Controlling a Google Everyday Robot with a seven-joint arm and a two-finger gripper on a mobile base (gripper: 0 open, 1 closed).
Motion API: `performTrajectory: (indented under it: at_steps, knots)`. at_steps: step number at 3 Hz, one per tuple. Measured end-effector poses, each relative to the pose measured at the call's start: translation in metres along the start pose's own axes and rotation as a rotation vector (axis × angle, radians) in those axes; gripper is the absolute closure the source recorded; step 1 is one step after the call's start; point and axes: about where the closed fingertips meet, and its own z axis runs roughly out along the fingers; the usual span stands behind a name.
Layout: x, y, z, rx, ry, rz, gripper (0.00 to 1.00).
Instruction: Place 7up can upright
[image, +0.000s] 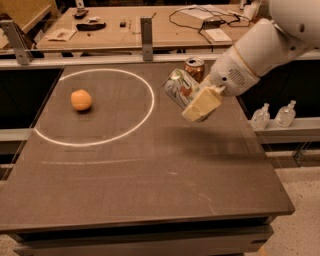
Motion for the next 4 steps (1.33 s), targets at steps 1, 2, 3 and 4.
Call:
performTrajectory:
  at_steps: [1,2,3,4]
  knots:
    - [0.005,0.02,-0.011,-0.141,-0.219,-0.088,1.0]
    - [0.005,0.038,-0.024,-0.232,-0.407,-0.153,1.0]
    - [0.009,0.051,-0.032,-0.276,-0.517,-0.188,1.0]
    - [0.009,0.053,-0.034,-0.276,-0.528,-0.192,1.0]
